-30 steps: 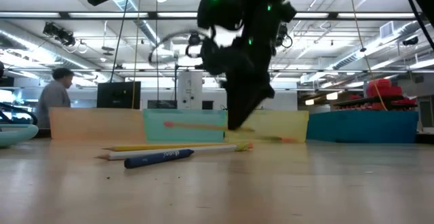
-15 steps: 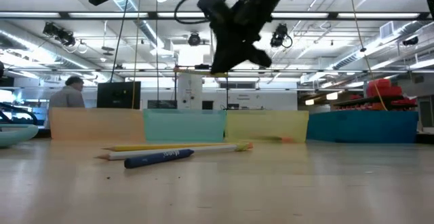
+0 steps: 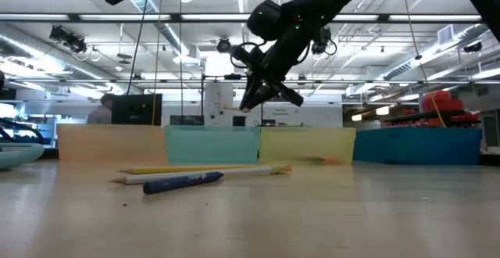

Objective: Sort crayons/erasers/pens/pencils in bins
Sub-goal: Put the yellow pencil into the green bin

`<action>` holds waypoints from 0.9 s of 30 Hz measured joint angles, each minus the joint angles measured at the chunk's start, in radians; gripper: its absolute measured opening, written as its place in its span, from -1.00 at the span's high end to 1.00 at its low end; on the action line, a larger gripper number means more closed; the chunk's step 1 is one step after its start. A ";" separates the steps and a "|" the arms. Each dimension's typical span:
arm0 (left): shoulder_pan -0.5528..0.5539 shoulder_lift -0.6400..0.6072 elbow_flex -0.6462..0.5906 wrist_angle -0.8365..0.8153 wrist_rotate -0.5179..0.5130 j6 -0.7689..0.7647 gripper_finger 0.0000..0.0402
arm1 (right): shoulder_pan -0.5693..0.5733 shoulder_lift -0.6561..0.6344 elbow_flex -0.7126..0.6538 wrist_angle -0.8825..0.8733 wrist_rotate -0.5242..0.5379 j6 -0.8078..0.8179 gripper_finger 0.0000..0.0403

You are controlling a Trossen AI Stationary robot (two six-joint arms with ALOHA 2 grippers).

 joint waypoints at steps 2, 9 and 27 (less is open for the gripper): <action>0.000 0.000 0.000 0.004 0.000 0.003 0.93 | -0.022 0.000 0.000 0.021 -0.006 0.004 0.81; 0.000 0.008 0.000 0.005 0.000 0.028 0.89 | -0.055 0.000 0.000 0.073 -0.041 0.007 0.81; 0.000 0.114 0.001 0.044 0.008 0.097 0.91 | -0.013 0.085 0.029 0.120 0.017 0.029 0.81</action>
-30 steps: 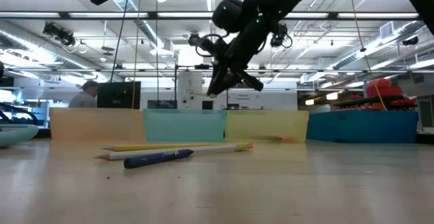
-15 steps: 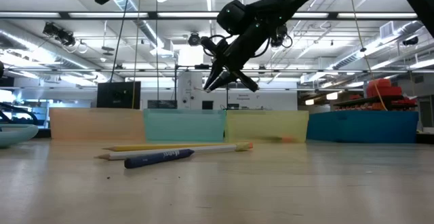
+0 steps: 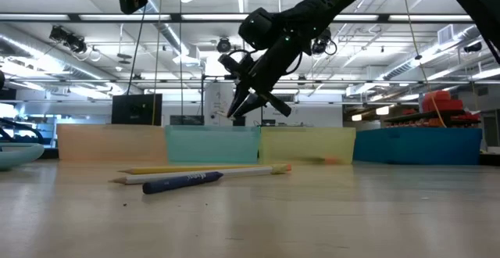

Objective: Sort crayons/erasers/pens/pencils in bins
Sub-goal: Put the yellow pencil into the green bin

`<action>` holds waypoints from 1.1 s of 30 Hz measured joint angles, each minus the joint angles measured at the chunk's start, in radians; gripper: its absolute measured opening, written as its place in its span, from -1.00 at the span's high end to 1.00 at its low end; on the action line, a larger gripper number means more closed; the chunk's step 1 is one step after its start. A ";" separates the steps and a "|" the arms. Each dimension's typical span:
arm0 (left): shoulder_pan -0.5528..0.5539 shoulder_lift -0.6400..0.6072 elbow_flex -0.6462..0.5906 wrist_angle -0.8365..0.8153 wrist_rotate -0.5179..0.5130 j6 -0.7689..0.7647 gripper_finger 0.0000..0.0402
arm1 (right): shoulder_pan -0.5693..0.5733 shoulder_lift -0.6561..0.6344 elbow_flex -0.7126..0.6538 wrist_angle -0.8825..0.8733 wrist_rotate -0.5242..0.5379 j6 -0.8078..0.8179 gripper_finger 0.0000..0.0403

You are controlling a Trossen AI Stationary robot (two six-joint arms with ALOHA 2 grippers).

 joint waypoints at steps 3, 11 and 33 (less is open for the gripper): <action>-0.003 0.008 -0.001 0.004 0.002 -0.008 0.88 | 0.000 0.000 0.000 0.003 0.001 -0.032 0.78; -0.005 0.009 -0.001 -0.001 0.003 -0.022 0.91 | -0.002 0.000 -0.001 -0.007 0.007 -0.101 0.52; -0.003 -0.010 -0.001 0.007 0.004 0.000 0.92 | 0.309 -0.037 0.192 -0.272 0.053 -0.656 0.42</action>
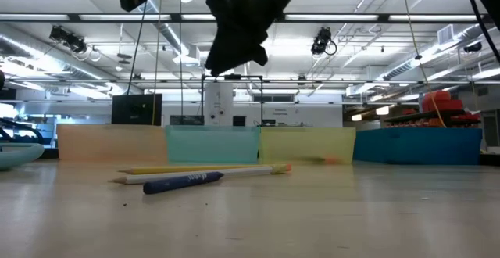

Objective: Sort crayons/erasers/pens/pencils in bins
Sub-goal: Put the yellow pencil into the green bin

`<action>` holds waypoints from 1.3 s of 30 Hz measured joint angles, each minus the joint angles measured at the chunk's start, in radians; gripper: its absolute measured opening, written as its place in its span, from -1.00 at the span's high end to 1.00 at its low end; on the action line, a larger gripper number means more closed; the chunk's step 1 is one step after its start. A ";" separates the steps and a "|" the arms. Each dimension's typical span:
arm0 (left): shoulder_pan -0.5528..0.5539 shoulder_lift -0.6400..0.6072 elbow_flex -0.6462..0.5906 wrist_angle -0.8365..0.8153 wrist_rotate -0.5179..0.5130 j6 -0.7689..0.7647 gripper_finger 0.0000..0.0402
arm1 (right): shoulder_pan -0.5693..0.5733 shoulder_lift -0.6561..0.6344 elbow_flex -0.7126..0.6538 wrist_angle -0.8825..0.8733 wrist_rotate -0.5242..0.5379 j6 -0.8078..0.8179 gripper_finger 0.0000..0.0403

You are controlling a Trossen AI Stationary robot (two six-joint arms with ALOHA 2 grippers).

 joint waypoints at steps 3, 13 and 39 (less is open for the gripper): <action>0.000 -0.008 0.000 -0.012 0.000 0.001 0.93 | 0.023 0.000 -0.043 -0.005 0.000 0.050 0.42; 0.000 -0.060 0.000 -0.074 0.000 0.024 0.88 | 0.072 0.003 -0.242 -0.061 -0.133 -0.014 0.42; -0.001 -0.079 0.000 -0.159 0.000 -0.063 0.88 | 0.120 0.001 -0.431 0.053 -0.101 -0.062 0.42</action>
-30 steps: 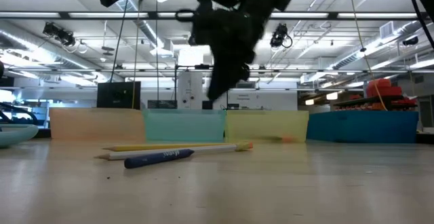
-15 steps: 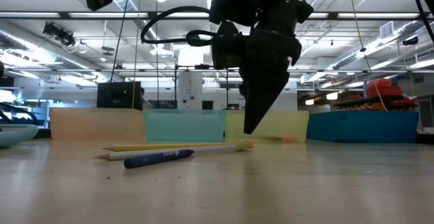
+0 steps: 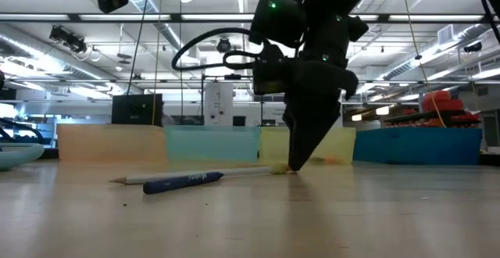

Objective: Sort crayons/erasers/pens/pencils in bins
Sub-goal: Put the yellow pencil into the green bin

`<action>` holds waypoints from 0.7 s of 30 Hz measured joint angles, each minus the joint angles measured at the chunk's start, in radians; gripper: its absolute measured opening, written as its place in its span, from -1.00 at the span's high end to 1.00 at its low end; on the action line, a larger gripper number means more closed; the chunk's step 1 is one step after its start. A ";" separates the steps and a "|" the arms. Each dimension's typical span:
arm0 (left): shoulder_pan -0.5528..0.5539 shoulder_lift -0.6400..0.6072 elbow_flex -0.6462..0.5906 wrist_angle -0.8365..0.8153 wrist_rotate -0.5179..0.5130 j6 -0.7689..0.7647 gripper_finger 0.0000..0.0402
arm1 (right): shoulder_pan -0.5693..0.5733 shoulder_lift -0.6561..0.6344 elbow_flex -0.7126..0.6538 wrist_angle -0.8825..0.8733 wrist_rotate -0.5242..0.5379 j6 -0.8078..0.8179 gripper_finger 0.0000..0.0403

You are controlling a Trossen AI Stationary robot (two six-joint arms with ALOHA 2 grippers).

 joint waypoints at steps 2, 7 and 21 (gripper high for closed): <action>0.000 0.000 0.000 0.000 0.000 -0.014 0.90 | -0.006 0.000 -0.009 0.027 0.000 0.020 0.42; 0.000 0.000 0.000 0.001 0.000 -0.039 0.94 | -0.005 0.000 -0.011 0.066 0.042 0.003 0.42; 0.000 0.000 0.000 0.003 0.000 -0.137 0.93 | -0.006 0.001 -0.022 0.107 0.070 -0.049 0.57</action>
